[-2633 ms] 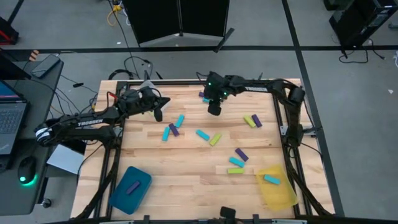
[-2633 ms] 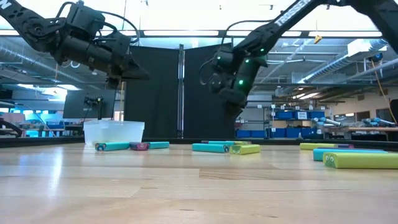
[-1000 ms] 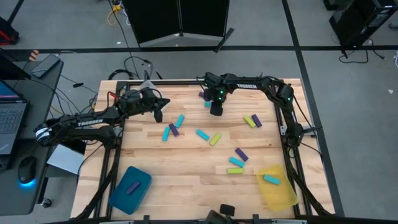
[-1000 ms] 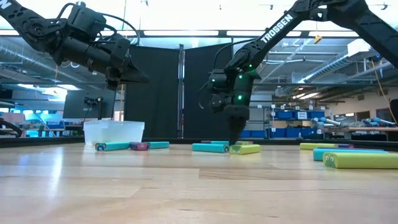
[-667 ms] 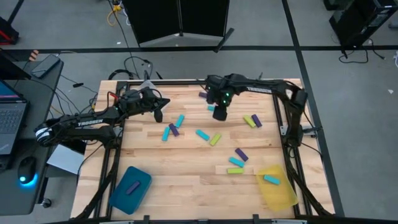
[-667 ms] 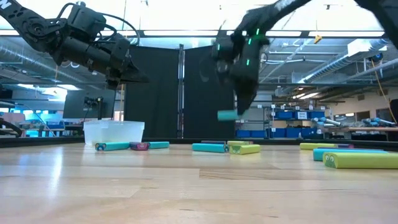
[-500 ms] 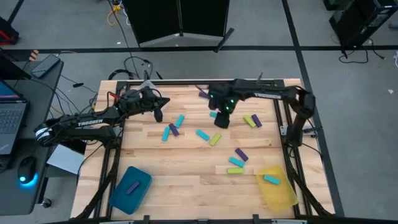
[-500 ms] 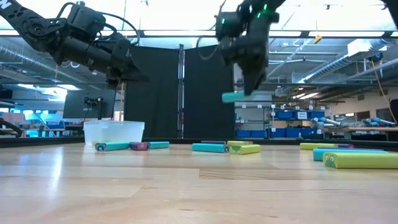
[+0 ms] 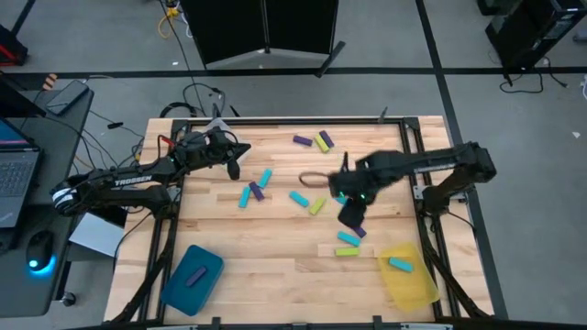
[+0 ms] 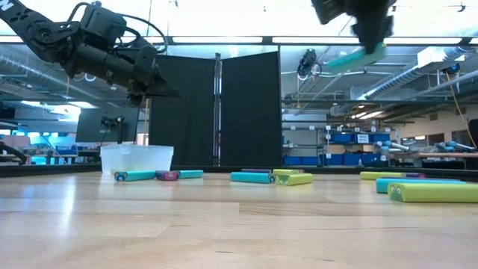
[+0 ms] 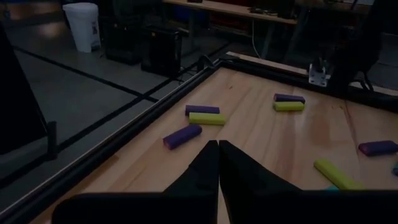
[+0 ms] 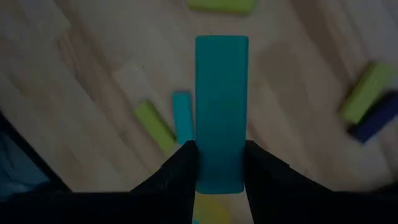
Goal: Sort blocks
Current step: Put the blue block into the yellow bin
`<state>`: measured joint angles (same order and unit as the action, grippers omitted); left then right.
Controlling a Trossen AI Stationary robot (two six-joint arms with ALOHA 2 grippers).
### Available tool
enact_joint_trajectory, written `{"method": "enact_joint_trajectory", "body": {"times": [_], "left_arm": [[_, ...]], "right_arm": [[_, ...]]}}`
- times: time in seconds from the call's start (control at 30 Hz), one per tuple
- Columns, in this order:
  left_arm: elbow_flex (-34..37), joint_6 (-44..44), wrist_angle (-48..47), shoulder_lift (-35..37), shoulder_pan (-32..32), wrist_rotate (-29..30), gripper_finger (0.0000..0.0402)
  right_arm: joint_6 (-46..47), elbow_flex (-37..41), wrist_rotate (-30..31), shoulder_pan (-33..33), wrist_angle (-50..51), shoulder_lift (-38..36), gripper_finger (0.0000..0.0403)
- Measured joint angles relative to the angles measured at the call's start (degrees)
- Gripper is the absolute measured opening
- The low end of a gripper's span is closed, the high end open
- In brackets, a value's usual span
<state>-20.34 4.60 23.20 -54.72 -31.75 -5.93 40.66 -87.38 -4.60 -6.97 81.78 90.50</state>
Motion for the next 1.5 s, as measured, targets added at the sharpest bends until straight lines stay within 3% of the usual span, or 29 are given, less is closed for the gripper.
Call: {"method": "enact_joint_trajectory", "body": {"times": [0.43, 0.63, 0.83, 0.97, 1.17, 1.5], "left_arm": [[0.01, 1.77, 1.23, -0.02, 1.1, 0.46, 0.0019], [0.02, -0.01, 3.12, -0.02, 1.92, 0.48, 0.0019], [0.02, -1.08, 4.59, -0.02, 1.92, 0.34, 0.0019], [0.02, -1.11, 2.68, -0.02, 1.93, -1.05, 0.0019], [0.02, -0.77, 2.38, -0.02, 2.09, -1.09, 0.0019], [0.02, -0.7, 2.6, -0.02, 3.58, -1.19, 0.0019]], "right_arm": [[23.27, 16.12, 1.43, -18.03, 0.9, -13.98, 0.0112], [36.16, 21.25, 4.63, -31.6, -0.35, -17.57, 0.0112], [44.45, 27.92, 3.2, -42.36, -12.97, -16.1, 0.0112], [52.79, 29.01, 2.9, -45.57, -22.14, -12.54, 0.0112], [63.27, 28.6, -0.36, -49.12, -25.12, -5.76, 0.0112], [61.55, 29.21, -4.34, -51.75, -28.37, -0.09, 0.0112]]}}
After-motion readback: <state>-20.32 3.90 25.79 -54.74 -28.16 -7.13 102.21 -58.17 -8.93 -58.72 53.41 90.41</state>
